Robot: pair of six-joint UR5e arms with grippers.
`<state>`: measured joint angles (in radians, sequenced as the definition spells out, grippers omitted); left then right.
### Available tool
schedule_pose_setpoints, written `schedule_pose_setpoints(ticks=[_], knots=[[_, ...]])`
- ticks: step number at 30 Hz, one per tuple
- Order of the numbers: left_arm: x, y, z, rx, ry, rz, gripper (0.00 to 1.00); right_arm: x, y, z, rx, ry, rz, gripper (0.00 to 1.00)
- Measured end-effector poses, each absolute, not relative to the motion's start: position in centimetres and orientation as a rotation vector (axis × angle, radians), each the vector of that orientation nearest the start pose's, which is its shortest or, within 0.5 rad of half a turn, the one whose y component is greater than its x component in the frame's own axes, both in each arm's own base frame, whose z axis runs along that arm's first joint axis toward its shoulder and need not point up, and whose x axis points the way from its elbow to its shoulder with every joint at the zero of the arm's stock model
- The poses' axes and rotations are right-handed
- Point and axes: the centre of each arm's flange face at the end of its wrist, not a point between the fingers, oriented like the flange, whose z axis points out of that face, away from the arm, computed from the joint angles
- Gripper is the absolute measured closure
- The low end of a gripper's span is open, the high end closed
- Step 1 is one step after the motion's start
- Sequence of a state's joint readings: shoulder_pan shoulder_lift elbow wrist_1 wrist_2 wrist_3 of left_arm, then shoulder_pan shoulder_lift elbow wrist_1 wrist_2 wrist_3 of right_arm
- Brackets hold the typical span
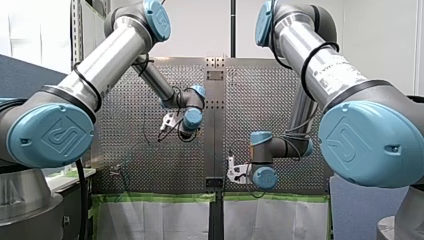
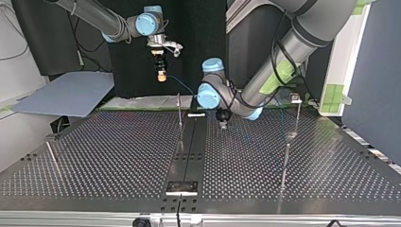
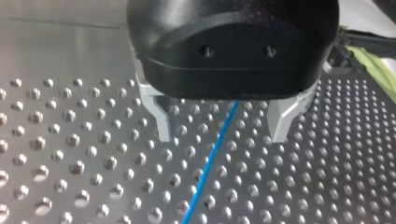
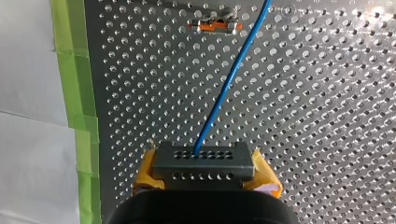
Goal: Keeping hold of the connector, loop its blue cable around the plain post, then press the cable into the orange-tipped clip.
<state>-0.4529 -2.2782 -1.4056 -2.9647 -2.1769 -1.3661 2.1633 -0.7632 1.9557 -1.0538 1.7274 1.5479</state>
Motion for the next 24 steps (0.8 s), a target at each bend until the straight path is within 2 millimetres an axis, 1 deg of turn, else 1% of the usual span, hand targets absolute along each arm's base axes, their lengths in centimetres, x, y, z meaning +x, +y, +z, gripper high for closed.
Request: schedule_pose_setpoints(ticks=[4,11,16,21,24], knots=[[55.1,-36.2,16.0,0.232,1.876,0.378,0.02,39.7,-37.8,-2.1,1.658,-1.006,1.402,1.0],[54.7,-36.6,15.9,0.238,1.878,0.364,0.02,39.8,-37.7,-2.1,1.661,-1.005,1.402,1.0],[53.9,-36.8,15.2,0.251,1.89,0.365,0.02,39.8,-37.7,-2.1,1.661,-1.008,1.406,1.0],[53.6,-36.8,14.9,0.25,1.894,0.365,0.02,39.8,-37.6,-2.1,1.662,-1.008,1.407,1.0],[53.4,-36.9,14.2,0.259,1.905,0.367,0.02,39.9,-37.6,-2.1,1.662,-1.008,1.408,1.0]])
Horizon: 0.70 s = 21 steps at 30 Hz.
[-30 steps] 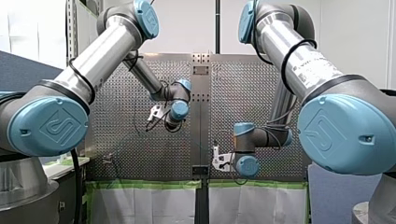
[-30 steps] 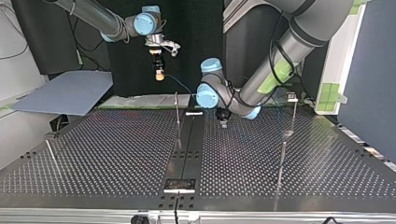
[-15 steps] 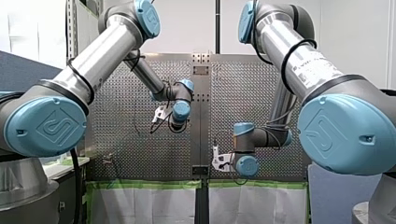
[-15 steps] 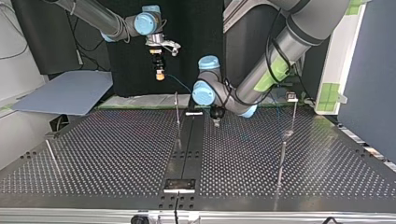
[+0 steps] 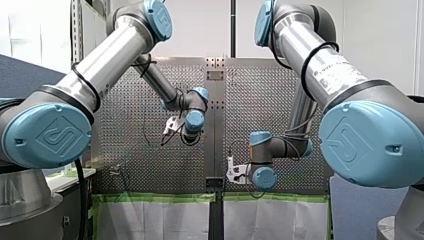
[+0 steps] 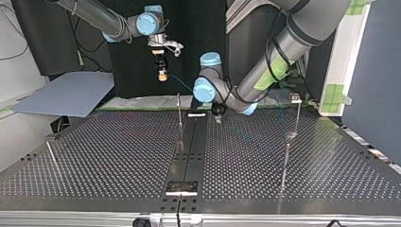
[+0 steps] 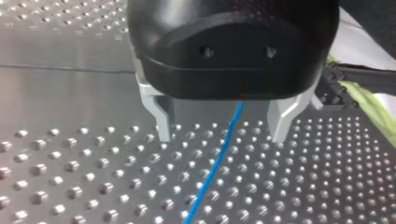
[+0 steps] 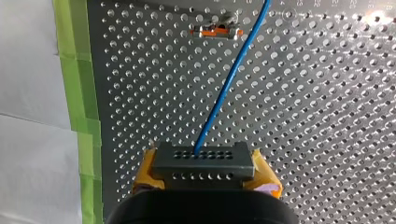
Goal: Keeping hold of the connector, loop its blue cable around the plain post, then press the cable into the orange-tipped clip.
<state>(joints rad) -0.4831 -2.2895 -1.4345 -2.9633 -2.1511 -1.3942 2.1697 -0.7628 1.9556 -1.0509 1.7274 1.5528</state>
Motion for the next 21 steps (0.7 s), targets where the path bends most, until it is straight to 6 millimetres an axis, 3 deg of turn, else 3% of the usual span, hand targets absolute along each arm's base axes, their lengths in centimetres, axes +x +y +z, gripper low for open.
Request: schedule_pose_setpoints(ticks=[21], knots=[[51.1,-40.3,2.9,0.406,2.016,0.226,0.02,40.1,-37.4,-2.1,1.666,-1.005,1.412,1.0]])
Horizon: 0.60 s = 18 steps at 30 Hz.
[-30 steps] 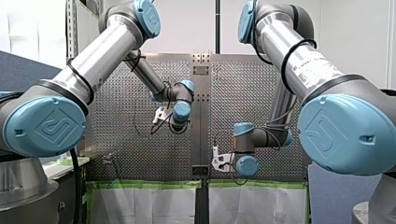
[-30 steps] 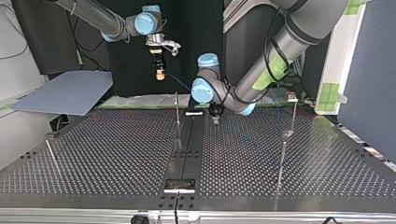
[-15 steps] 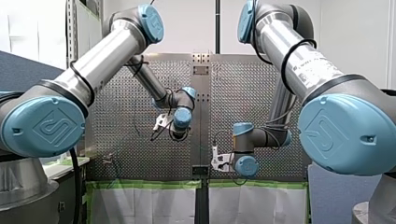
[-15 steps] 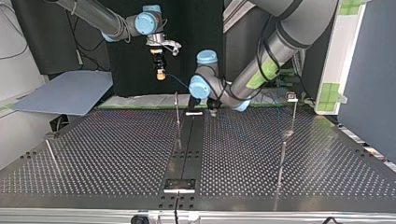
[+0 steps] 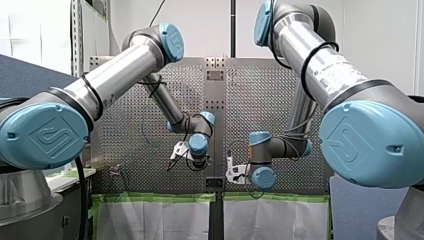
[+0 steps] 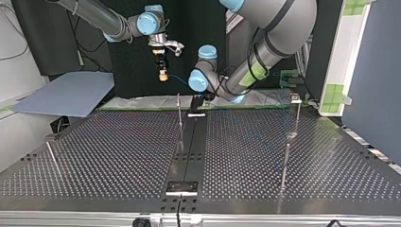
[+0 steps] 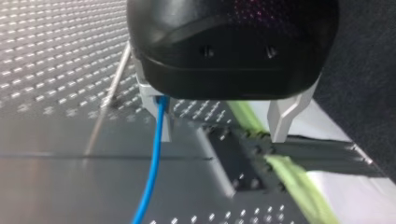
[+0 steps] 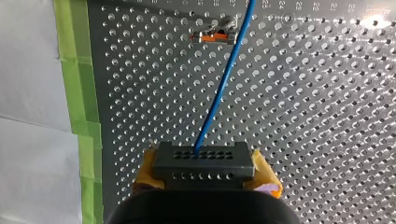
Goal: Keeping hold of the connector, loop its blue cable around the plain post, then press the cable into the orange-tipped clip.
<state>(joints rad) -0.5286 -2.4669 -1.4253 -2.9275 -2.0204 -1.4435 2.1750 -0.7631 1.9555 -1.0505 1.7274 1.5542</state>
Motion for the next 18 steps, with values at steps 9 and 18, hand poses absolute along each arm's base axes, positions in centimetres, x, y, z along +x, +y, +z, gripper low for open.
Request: schedule_pose_setpoints(ticks=[9,18], knots=[[50.9,-41.9,2.5,0.437,2.007,0.131,0.02,40.1,-37.3,-2.1,1.666,-1.005,1.412,1.0],[50.5,-43.6,2.4,0.433,1.988,0.001,0.02,40.0,-37.5,-2.1,1.661,-1.006,1.414,1.0]])
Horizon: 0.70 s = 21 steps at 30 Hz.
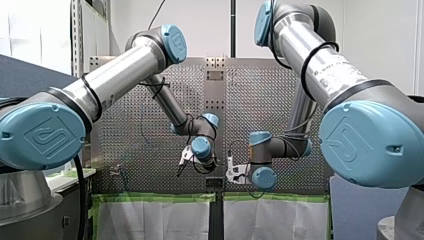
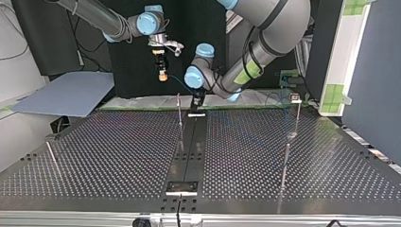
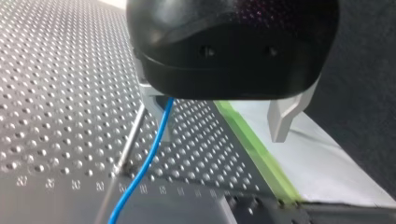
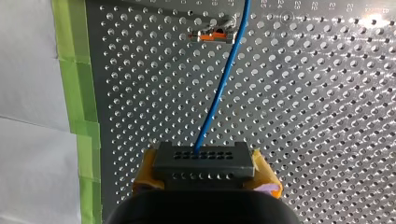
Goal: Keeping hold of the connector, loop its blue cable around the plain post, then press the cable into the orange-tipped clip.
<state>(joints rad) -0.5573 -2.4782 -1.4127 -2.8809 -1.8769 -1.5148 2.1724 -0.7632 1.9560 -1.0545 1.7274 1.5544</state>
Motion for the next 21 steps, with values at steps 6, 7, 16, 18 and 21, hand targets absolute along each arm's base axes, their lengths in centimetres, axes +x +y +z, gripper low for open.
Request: schedule_pose_setpoints(ticks=[6,7,16,18,21], knots=[[50.2,-44.4,2.3,0.408,1.988,-0.107,0.02,39.9,-37.5,-2.1,1.663,-1.007,1.409,1.0],[50.2,-44.5,2.2,0.401,1.985,-0.129,0.02,39.9,-37.5,-2.1,1.663,-1.007,1.408,1.0],[49.8,-44.7,1.4,0.37,1.98,-0.259,0.14,39.8,-37.6,-2.1,1.662,-1.005,1.404,1.0],[49.8,-44.7,1.3,0.37,1.978,-0.273,0.29,39.8,-37.6,-2.1,1.662,-1.005,1.403,1.0],[49.8,-44.6,1.2,0.367,1.973,-0.28,0.45,39.8,-37.7,-2.1,1.663,-1.004,1.402,1.0]])
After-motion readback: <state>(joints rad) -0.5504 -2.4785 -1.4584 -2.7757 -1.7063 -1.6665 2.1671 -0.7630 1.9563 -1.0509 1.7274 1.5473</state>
